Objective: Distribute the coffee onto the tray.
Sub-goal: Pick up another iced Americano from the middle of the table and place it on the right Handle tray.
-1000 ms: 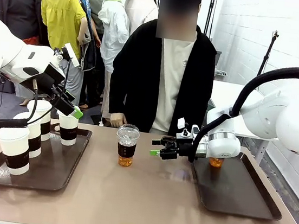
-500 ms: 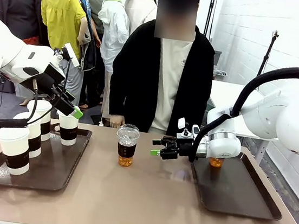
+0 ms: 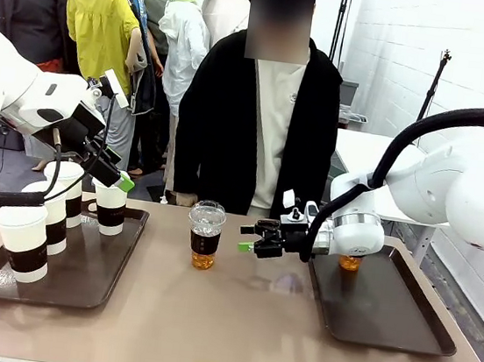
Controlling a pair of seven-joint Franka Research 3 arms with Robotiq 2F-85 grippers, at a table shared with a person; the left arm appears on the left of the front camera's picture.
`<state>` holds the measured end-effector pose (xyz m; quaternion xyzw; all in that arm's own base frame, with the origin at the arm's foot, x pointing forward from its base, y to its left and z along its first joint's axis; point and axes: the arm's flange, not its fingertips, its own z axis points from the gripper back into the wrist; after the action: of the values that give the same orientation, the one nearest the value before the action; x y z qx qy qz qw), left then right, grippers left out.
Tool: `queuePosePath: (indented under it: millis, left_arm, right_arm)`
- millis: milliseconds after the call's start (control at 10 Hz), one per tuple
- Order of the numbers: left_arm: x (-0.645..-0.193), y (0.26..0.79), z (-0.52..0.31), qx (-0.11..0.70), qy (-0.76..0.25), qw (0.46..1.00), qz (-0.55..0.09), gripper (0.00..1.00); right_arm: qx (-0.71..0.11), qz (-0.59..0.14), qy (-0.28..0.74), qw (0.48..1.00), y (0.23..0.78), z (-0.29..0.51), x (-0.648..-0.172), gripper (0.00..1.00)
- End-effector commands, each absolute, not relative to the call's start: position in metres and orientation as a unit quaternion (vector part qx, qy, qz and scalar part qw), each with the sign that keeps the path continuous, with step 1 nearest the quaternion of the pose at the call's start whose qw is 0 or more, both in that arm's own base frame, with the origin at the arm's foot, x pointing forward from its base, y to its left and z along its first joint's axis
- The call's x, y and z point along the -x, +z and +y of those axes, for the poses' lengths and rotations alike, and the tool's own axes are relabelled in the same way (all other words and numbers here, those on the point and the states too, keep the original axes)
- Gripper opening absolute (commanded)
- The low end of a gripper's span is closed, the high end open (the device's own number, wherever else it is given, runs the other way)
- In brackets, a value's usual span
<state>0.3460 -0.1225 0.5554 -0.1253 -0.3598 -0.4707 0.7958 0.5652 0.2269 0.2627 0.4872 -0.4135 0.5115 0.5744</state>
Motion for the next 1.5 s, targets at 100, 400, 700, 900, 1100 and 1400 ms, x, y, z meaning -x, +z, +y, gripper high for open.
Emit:
queuePosePath:
  millis: [100, 400, 700, 900, 1100, 1400]
  left_arm:
    - [-0.347, 0.556, -0.122, 0.128, -0.468, 0.798, -0.357, 1.00]
    - [-0.347, 0.556, -0.122, 0.128, -0.468, 0.798, -0.357, 1.00]
    - [-0.347, 0.556, -0.122, 0.128, -0.468, 0.798, -0.357, 1.00]
    - [-0.347, 0.556, -0.122, 0.128, -0.468, 0.798, -0.357, 1.00]
    - [-0.347, 0.556, -0.122, 0.128, -0.468, 0.798, -0.357, 1.00]
    - [-0.347, 0.556, -0.122, 0.128, -0.468, 0.798, -0.357, 1.00]
  right_arm:
    - [-0.492, -0.412, 0.510, 0.572, 0.259, 0.244, -0.564, 1.00]
    - [-0.493, -0.410, 0.511, 0.572, 0.256, 0.255, -0.564, 1.00]
    - [-0.486, -0.414, 0.517, 0.571, 0.252, 0.269, -0.561, 1.00]
    - [-0.471, -0.432, 0.509, 0.576, 0.251, 0.276, -0.563, 1.00]
    - [-0.472, -0.433, 0.509, 0.575, 0.249, 0.282, -0.565, 1.00]
    - [-0.467, -0.428, 0.517, 0.576, 0.247, 0.290, -0.568, 1.00]
